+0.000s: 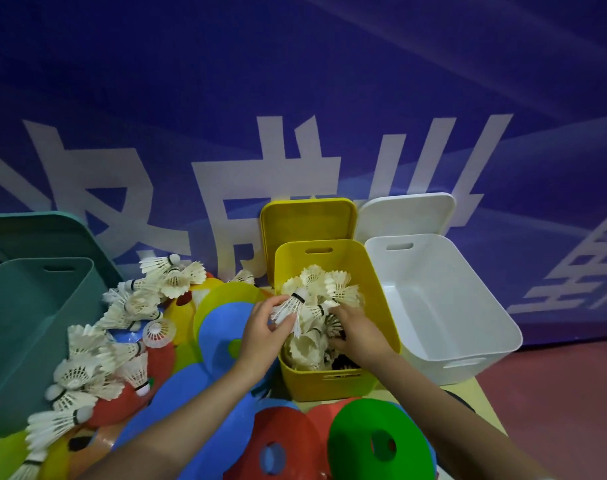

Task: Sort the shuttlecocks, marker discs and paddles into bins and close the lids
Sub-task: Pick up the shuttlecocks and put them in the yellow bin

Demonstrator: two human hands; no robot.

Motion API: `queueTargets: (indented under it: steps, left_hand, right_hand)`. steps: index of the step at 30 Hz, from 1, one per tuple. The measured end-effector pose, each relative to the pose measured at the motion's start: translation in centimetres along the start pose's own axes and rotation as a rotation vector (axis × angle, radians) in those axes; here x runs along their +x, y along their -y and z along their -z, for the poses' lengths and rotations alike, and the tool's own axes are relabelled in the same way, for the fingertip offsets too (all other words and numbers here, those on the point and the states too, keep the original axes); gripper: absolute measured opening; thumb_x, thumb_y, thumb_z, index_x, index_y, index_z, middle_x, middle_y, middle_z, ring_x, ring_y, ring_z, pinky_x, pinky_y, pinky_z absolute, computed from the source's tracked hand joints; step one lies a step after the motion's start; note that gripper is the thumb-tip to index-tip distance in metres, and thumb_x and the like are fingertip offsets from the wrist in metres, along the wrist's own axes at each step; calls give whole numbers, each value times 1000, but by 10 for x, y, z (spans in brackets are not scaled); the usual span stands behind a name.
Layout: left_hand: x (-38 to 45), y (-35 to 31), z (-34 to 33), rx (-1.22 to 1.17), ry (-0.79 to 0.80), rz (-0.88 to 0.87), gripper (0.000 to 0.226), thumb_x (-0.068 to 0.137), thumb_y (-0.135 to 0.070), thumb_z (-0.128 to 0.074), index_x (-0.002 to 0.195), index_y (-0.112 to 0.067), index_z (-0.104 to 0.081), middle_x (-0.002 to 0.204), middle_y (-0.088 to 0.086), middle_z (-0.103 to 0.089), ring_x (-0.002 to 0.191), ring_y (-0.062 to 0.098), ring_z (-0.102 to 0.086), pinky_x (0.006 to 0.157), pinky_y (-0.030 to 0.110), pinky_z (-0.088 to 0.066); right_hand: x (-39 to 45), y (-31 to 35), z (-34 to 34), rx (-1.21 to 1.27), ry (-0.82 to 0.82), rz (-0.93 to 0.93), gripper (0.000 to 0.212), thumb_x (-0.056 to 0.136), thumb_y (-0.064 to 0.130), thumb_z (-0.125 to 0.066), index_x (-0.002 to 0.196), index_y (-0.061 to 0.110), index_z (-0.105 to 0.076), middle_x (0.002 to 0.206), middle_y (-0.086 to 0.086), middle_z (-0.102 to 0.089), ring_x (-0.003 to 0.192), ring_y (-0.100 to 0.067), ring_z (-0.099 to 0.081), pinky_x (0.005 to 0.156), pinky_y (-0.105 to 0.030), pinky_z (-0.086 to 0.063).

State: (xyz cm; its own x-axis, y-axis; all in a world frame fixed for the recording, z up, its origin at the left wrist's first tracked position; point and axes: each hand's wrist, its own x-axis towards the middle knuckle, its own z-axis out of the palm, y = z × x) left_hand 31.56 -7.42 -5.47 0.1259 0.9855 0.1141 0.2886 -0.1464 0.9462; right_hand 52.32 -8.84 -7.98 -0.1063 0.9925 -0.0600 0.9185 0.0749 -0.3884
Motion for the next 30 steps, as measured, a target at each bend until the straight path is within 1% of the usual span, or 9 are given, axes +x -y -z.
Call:
queueTargets:
  steps: [3, 7, 10, 12, 15, 18, 20, 27, 30]
  left_hand:
    - [1, 1, -10, 14, -24, 22, 29, 91, -20, -62, 118, -28, -58, 114, -13, -51, 95, -20, -46, 72, 2, -40]
    - [3, 2, -18, 34, -25, 15, 30, 91, -21, -62, 118, -32, -57, 115, -16, -49, 96, -21, -44, 73, 3, -40]
    - [13, 1, -21, 47, -7, 13, 31, 91, -22, -61, 120, -33, -57, 116, -16, -48, 94, -20, -45, 75, 8, -43]
    - [25, -2, -23, 56, -8, -2, 30, 91, -22, -61, 119, -32, -56, 114, -17, -48, 88, -21, -46, 73, 8, -43]
    - [51, -8, -28, 88, -10, -5, 29, 91, -23, -61, 118, -32, -56, 112, -18, -47, 88, -16, -49, 76, 15, -44]
    - [86, -9, -34, 188, 44, 23, 29, 91, -30, -60, 120, -33, -55, 111, -12, -47, 91, 8, -55, 81, 29, -47]
    - [110, -6, -39, 304, 100, 14, 30, 91, -33, -59, 121, -31, -54, 112, -9, -46, 95, 14, -54, 81, 29, -43]
    - [173, 23, -56, 632, 235, 27, 40, 91, -35, -57, 128, -22, -52, 124, 4, -47, 107, 19, -50, 80, 28, -39]
    - [187, 37, -63, 883, 335, 41, 47, 93, -42, -53, 134, -20, -48, 132, 9, -48, 121, 26, -45, 96, 35, -40]
  right_hand:
    - [2, -7, -4, -34, 193, 78, 57, 88, 48, -59, 135, 18, -48, 132, -6, -55, 119, -25, -51, 94, -37, -44]
    - [-1, -26, -3, -29, 197, 76, 42, 93, 49, -51, 101, 9, -63, 98, -10, -67, 90, -28, -60, 74, -39, -45]
    - [2, -37, 5, 0, 69, 118, 44, 93, 50, -47, 117, 16, -63, 115, -3, -65, 107, -22, -57, 85, -35, -46]
    - [8, -45, 14, 3, -140, 151, 51, 90, 54, -39, 120, 20, -63, 117, 0, -64, 114, -21, -54, 91, -34, -46]
    - [28, -64, 26, 38, -402, 4, 51, 91, 44, -41, 129, 15, -56, 123, -7, -59, 118, -27, -50, 96, -40, -45]
    - [46, -75, 26, 187, -260, -280, 58, 97, 38, -45, 148, 17, -28, 140, -9, -46, 128, -28, -42, 102, -39, -39]
    - [51, -79, 21, 277, -185, -322, 58, 99, 37, -42, 151, 19, -21, 143, -9, -45, 127, -28, -46, 101, -37, -39]
    - [50, -86, 15, 399, -294, -314, 49, 101, 24, -39, 149, 24, -29, 141, -5, -49, 127, -22, -47, 101, -32, -38]
    - [49, -86, 12, 438, -318, -305, 49, 101, 22, -39, 149, 26, -30, 139, -5, -50, 125, -21, -49, 99, -32, -39]
